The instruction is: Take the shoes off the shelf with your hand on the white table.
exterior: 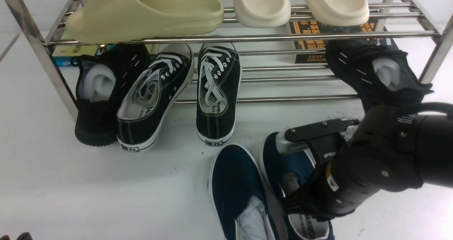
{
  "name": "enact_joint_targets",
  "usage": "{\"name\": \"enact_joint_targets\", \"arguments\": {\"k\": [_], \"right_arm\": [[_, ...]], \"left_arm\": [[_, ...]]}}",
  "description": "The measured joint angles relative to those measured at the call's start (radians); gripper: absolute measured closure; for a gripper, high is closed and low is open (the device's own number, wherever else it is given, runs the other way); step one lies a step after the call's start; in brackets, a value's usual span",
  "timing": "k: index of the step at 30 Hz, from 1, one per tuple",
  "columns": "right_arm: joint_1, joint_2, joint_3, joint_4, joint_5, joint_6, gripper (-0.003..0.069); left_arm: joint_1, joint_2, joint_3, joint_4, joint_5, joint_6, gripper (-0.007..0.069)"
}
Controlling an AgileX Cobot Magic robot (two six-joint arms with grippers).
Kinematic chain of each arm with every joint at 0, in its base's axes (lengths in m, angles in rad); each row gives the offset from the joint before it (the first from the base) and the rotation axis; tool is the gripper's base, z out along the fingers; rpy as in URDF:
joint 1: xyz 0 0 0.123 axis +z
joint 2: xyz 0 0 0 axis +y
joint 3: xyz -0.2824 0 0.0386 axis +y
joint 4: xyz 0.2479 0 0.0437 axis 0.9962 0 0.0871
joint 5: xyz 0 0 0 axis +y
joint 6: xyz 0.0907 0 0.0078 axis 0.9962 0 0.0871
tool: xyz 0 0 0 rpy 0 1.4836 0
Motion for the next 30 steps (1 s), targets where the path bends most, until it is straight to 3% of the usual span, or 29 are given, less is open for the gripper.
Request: {"name": "enact_joint_targets", "arguments": {"k": [4, 7, 8, 11, 16, 19, 24, 30], "right_arm": [[0.0, 0.005, 0.0, 0.025, 0.031, -0.001, 0.0545], [0.0, 0.008, 0.0, 0.032, 0.059, -0.012, 0.0445], [0.0, 0.008, 0.0, 0.032, 0.059, -0.012, 0.0445], [0.0, -0.002, -0.003, 0.023, 0.102, -0.018, 0.03], [0.0, -0.086, -0.056, 0.005, 0.228, -0.075, 0.0224], [0.0, -0.158, -0.101, -0.008, 0.326, -0.127, 0.0235], [0.0, -0.306, -0.136, -0.036, 0.46, -0.214, 0.0321], [0.0, -0.568, -0.109, -0.04, 0.485, -0.289, 0.0555]], "left_arm": [[0.0, 0.0, 0.0, 0.0, 0.0, 0.0, 0.0382], [0.0, 0.0, 0.0, 0.0, 0.0, 0.0, 0.0382], [0.0, 0.0, 0.0, 0.0, 0.0, 0.0, 0.0382], [0.0, 0.0, 0.0, 0.0, 0.0, 0.0, 0.0382], [0.0, 0.0, 0.0, 0.0, 0.0, 0.0, 0.0382], [0.0, 0.0, 0.0, 0.0, 0.0, 0.0, 0.0382], [0.0, 0.0, 0.0, 0.0, 0.0, 0.0, 0.0382], [0.0, 0.0, 0.0, 0.0, 0.0, 0.0, 0.0382]]}}
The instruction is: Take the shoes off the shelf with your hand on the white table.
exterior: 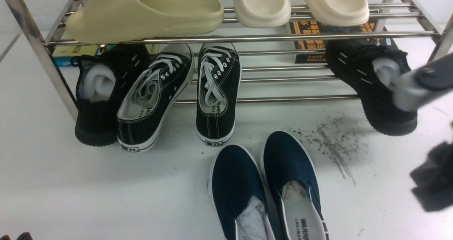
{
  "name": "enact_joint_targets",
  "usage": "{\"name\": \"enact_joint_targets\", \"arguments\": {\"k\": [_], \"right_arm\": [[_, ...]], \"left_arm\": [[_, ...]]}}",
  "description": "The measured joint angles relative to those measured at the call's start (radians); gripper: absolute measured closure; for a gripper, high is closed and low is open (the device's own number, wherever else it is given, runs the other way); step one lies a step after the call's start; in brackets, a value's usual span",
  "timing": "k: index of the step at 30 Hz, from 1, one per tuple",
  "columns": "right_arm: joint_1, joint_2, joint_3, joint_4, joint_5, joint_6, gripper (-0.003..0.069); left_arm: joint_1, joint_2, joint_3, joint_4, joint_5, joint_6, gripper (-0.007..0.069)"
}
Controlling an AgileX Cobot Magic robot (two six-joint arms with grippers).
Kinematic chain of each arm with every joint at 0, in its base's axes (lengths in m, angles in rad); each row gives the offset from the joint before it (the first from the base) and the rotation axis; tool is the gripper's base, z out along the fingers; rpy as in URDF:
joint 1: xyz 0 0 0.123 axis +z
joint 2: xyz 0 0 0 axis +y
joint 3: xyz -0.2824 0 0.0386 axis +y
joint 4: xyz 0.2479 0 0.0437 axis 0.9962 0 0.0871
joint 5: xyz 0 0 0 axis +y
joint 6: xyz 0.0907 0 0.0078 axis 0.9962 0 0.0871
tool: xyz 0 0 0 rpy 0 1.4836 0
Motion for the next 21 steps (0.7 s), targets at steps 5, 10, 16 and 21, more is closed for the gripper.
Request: {"name": "enact_joint_targets", "arguments": {"k": [5, 10, 16, 21], "right_arm": [[0.0, -0.276, 0.139, 0.009, -0.008, -0.012, 0.0673], [0.0, -0.512, 0.404, 0.008, -0.33, -0.012, 0.0673], [0.0, -0.632, 0.659, 0.008, -0.738, -0.012, 0.0673], [0.0, -0.641, 0.729, 0.007, -0.884, -0.013, 0.067]], "left_arm": [[0.0, 0.0, 0.0, 0.0, 0.0, 0.0, 0.0382], [0.0, 0.0, 0.0, 0.0, 0.0, 0.0, 0.0382], [0.0, 0.0, 0.0, 0.0, 0.0, 0.0, 0.0382], [0.0, 0.0, 0.0, 0.0, 0.0, 0.0, 0.0382]]}}
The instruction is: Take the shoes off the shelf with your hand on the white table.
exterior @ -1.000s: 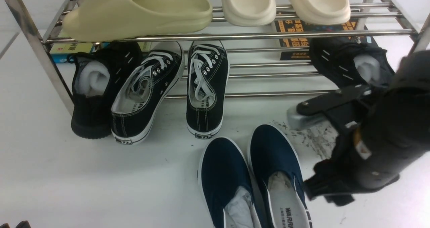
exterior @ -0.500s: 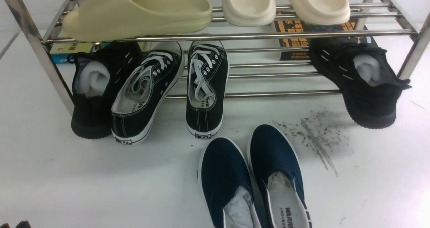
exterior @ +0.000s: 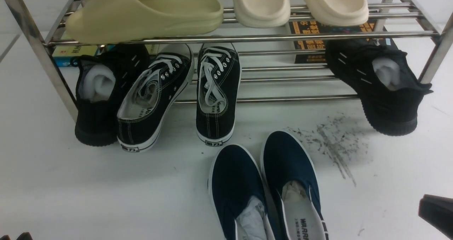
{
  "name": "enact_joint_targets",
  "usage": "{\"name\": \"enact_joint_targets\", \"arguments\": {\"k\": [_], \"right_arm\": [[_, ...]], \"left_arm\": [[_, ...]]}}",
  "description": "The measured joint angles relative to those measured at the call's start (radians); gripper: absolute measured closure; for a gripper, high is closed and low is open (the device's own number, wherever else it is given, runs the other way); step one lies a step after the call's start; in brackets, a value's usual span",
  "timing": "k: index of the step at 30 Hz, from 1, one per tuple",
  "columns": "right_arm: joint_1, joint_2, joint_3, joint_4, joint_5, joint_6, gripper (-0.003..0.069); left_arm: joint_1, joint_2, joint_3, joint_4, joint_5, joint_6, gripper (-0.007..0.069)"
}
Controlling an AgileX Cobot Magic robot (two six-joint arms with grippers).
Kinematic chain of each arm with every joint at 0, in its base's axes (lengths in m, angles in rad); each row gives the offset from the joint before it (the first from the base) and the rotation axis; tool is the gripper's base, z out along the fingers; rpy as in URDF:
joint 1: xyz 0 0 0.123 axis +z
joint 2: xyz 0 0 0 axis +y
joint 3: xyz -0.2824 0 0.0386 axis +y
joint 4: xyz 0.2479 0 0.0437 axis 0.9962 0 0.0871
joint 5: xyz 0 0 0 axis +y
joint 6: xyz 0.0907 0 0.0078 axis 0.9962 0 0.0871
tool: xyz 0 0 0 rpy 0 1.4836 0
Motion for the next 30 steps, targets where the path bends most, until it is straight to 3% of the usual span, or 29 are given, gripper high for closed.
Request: {"name": "enact_joint_targets", "arguments": {"k": [24, 29, 30], "right_arm": [[0.0, 0.0, 0.01, -0.002, -0.002, -0.001, 0.0656], [-0.022, -0.037, 0.041, 0.033, -0.001, -0.114, 0.0654], [-0.059, -0.055, 0.062, 0.067, -0.006, -0.185, 0.0652]], "left_arm": [[0.0, 0.0, 0.0, 0.0, 0.0, 0.0, 0.0382], [0.0, 0.0, 0.0, 0.0, 0.0, 0.0, 0.0382], [0.0, 0.0, 0.0, 0.0, 0.0, 0.0, 0.0382]]}}
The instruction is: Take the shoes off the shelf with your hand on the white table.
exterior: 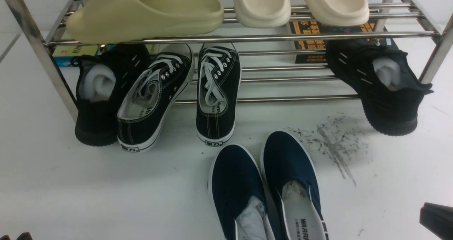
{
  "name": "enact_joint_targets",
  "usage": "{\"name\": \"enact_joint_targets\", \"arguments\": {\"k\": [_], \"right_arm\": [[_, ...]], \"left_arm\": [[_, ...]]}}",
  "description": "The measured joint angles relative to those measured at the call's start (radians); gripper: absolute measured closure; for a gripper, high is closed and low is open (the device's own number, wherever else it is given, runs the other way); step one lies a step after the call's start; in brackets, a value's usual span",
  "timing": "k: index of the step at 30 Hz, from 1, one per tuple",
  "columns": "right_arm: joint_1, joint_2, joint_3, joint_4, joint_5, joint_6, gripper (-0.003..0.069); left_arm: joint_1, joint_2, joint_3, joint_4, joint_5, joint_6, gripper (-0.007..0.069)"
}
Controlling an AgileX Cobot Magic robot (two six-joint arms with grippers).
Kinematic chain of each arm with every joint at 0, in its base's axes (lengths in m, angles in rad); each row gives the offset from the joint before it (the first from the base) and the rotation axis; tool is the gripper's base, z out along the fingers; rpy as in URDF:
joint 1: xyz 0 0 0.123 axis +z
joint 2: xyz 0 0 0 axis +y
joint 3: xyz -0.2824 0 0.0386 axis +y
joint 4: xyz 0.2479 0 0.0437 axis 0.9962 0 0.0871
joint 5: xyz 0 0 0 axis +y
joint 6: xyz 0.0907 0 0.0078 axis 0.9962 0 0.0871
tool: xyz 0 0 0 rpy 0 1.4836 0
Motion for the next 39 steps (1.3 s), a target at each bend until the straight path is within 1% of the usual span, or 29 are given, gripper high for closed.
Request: {"name": "enact_joint_targets", "arguments": {"k": [2, 5, 6, 7, 10, 11, 12, 16, 18, 19, 22, 25, 34, 39], "right_arm": [[-0.046, -0.02, 0.031, 0.046, -0.003, -0.057, 0.0649], [-0.159, -0.076, 0.102, 0.094, -0.007, -0.128, 0.0645], [-0.174, -0.081, 0.102, 0.095, -0.007, -0.13, 0.0645], [-0.238, -0.118, 0.147, 0.098, -0.005, -0.141, 0.0643], [-0.353, -0.19, 0.207, 0.098, 0.001, -0.149, 0.0641], [-0.361, -0.195, 0.211, 0.098, 0.002, -0.149, 0.0641], [-0.419, -0.23, 0.235, 0.098, 0.006, -0.15, 0.0639], [-0.575, -0.311, 0.284, 0.098, 0.029, -0.151, 0.0635], [-0.606, -0.329, 0.292, 0.098, 0.036, -0.151, 0.0635], [-0.658, -0.342, 0.296, 0.098, 0.04, -0.151, 0.0635], [-0.709, -0.345, 0.296, 0.099, 0.039, -0.152, 0.0633], [-0.729, -0.345, 0.296, 0.1, 0.047, -0.153, 0.0631], [-0.732, -0.345, 0.296, 0.115, 0.053, -0.153, 0.0621], [-0.708, -0.345, 0.296, 0.118, 0.054, -0.153, 0.0616]], "left_arm": [[0.0, 0.0, 0.0, 0.0, 0.0, 0.0, 0.0382], [0.0, 0.0, 0.0, 0.0, 0.0, 0.0, 0.0382], [0.0, 0.0, 0.0, 0.0, 0.0, 0.0, 0.0382], [0.0, 0.0, 0.0, 0.0, 0.0, 0.0, 0.0382], [0.0, 0.0, 0.0, 0.0, 0.0, 0.0, 0.0382], [0.0, 0.0, 0.0, 0.0, 0.0, 0.0, 0.0382], [0.0, 0.0, 0.0, 0.0, 0.0, 0.0, 0.0382], [0.0, 0.0, 0.0, 0.0, 0.0, 0.0, 0.0382], [0.0, 0.0, 0.0, 0.0, 0.0, 0.0, 0.0382], [0.0, 0.0, 0.0, 0.0, 0.0, 0.0, 0.0382], [0.0, 0.0, 0.0, 0.0, 0.0, 0.0, 0.0382], [0.0, 0.0, 0.0, 0.0, 0.0, 0.0, 0.0382], [0.0, 0.0, 0.0, 0.0, 0.0, 0.0, 0.0382], [0.0, 0.0, 0.0, 0.0, 0.0, 0.0, 0.0382]]}}
